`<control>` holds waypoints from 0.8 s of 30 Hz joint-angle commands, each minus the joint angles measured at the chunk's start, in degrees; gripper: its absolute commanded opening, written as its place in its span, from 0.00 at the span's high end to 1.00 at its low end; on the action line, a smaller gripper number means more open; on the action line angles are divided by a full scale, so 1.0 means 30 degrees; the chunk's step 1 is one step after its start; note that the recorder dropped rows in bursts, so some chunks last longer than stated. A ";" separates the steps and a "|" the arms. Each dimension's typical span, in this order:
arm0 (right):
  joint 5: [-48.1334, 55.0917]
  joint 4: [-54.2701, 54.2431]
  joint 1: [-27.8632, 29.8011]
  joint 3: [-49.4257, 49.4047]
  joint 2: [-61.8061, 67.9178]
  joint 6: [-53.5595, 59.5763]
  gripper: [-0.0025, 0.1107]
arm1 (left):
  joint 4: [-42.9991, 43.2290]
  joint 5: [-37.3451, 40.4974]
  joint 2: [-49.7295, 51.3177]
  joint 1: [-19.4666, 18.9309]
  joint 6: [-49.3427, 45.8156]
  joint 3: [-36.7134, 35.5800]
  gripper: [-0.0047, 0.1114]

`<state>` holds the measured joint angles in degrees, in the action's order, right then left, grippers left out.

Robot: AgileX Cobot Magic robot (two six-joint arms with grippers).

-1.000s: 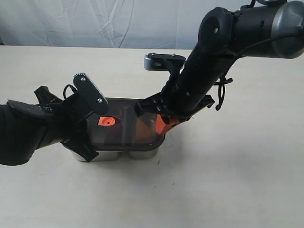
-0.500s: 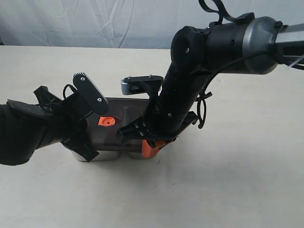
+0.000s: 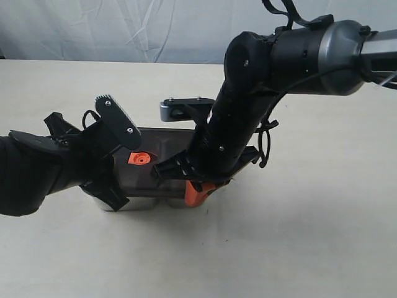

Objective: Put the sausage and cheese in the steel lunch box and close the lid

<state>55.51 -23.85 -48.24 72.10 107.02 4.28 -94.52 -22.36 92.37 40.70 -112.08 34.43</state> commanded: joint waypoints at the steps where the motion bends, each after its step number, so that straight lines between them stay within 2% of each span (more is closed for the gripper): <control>1: 0.0948 0.0146 -0.0870 -0.0156 -0.0344 0.0004 0.99 | -0.1808 0.1977 0.1091 0.0012 0.0147 -0.0695 0.96; 5: 0.0563 0.1074 -0.2061 -0.0156 -0.0205 -0.0810 0.99 | -0.1808 0.1977 0.1091 0.0012 0.0147 -0.0695 0.96; 11: -0.0106 0.4514 -0.2058 -0.0156 -0.0164 -0.3429 0.99 | -0.1808 0.1977 0.1091 0.0012 0.0147 -0.0695 0.96; 24: -0.1806 0.5283 -0.2023 -0.0156 -0.0164 -0.3429 0.99 | -0.1808 0.1899 -0.0945 0.0012 0.0219 -0.0730 0.96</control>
<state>51.42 -9.06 -54.40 71.62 106.57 -6.07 -96.53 -21.12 89.48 40.70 -112.08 33.72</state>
